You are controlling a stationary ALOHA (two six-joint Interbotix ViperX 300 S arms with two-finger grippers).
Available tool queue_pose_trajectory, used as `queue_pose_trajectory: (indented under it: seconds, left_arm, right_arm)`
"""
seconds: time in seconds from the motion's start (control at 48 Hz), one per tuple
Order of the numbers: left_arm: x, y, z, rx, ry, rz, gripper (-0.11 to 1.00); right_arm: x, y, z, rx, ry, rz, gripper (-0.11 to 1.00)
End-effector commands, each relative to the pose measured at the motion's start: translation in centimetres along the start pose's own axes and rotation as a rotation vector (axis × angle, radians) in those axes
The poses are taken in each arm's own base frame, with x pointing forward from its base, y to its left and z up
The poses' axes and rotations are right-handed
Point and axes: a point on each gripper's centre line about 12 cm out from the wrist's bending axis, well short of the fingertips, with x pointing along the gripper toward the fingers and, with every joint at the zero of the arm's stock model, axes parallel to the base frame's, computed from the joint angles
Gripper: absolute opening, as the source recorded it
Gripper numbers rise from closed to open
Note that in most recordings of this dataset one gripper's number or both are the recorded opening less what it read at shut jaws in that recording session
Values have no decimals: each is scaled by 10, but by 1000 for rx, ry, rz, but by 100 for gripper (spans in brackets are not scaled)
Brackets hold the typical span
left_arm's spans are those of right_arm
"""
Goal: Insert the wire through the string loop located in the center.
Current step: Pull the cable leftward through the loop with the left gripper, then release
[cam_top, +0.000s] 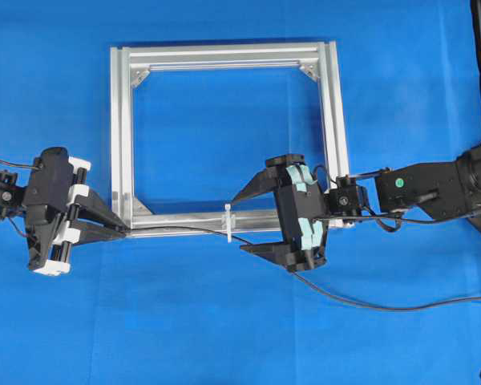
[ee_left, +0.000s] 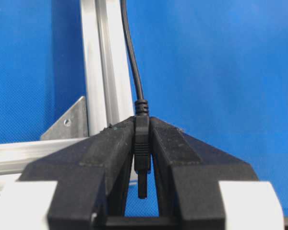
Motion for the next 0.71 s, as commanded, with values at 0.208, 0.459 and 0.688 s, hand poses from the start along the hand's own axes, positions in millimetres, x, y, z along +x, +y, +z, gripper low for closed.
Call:
queue_pose_trajectory:
  seconds: [0.208,0.459,0.688]
  left_arm:
    - [-1,-2,4,1,-13,-7,51]
    - [-2,3,3,-7,2,11,90]
    - [-1,1,12,-7,-25,5,89]
  right_arm:
    - [-1,1,8,-4,-31,3,89]
    - [-1,2,9,-4,-27,5,89]
    - [-5,2,16,-6,-40,5,89]
